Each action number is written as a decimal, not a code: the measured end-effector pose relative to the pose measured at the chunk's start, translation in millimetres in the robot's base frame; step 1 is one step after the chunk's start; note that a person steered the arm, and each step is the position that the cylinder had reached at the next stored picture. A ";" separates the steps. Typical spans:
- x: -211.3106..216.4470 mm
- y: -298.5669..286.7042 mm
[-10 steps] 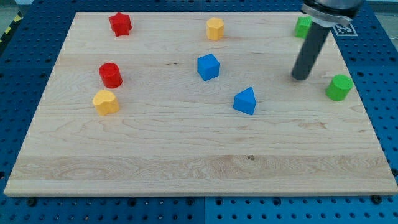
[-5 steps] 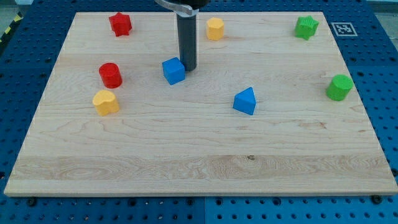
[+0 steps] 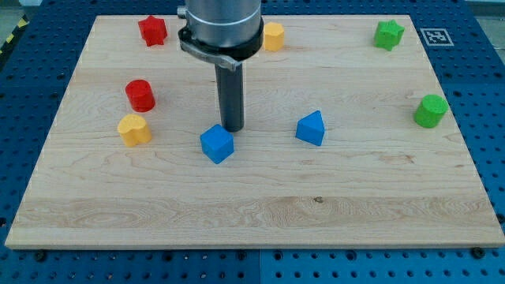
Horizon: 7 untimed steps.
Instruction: Place the blue cube to the bottom left of the heart
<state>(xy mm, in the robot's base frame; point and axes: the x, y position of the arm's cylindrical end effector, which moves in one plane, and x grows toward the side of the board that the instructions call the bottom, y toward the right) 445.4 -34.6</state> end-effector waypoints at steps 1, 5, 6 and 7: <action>8.0 -6.7; 71.5 -23.6; 70.1 26.1; 106.5 40.2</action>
<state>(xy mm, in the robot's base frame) 551.9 5.6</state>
